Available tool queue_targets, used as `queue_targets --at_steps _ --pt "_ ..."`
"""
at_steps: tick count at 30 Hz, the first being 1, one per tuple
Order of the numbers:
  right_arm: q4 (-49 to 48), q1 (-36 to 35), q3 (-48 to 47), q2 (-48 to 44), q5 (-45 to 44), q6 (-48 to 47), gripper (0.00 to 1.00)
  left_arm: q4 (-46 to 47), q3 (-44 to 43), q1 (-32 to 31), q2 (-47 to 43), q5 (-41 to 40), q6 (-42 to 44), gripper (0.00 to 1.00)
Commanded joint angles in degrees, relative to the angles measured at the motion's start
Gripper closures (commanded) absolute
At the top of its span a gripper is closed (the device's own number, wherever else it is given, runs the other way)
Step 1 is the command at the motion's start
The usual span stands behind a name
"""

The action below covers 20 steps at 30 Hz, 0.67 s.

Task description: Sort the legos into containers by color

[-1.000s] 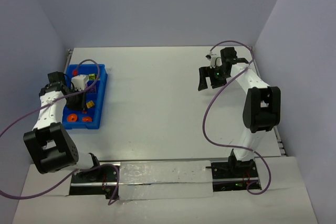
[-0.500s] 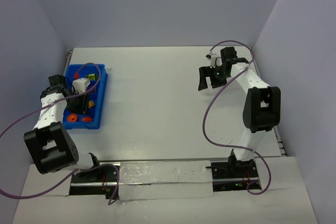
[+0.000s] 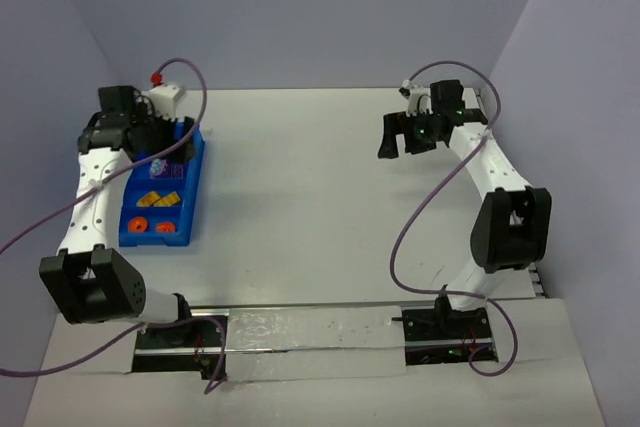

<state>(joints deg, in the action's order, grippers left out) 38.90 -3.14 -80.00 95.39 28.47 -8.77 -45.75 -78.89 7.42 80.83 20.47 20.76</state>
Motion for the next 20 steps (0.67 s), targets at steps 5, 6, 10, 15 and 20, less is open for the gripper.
queue_targets --at_steps 5,6,10,15,20 --pt "-10.74 -0.48 2.29 -12.99 0.70 4.61 0.00 16.03 -3.96 -20.02 10.38 3.62 -18.42 0.08" --pt "-12.39 -0.59 3.59 -14.16 0.05 5.02 0.00 17.59 -4.25 -20.95 11.66 4.54 -19.85 0.08" --pt "-16.62 -2.03 7.96 -16.72 -3.04 5.18 0.00 23.87 -2.63 -24.07 13.64 0.75 -23.38 0.07" --pt "-17.57 -4.45 11.14 -17.98 -5.48 4.65 0.00 26.96 0.99 -25.34 12.92 -2.94 -23.13 0.06" --pt "-18.24 -6.56 12.14 -19.08 -7.17 4.66 0.00 27.99 3.27 -25.50 10.89 -2.77 -22.57 0.07"
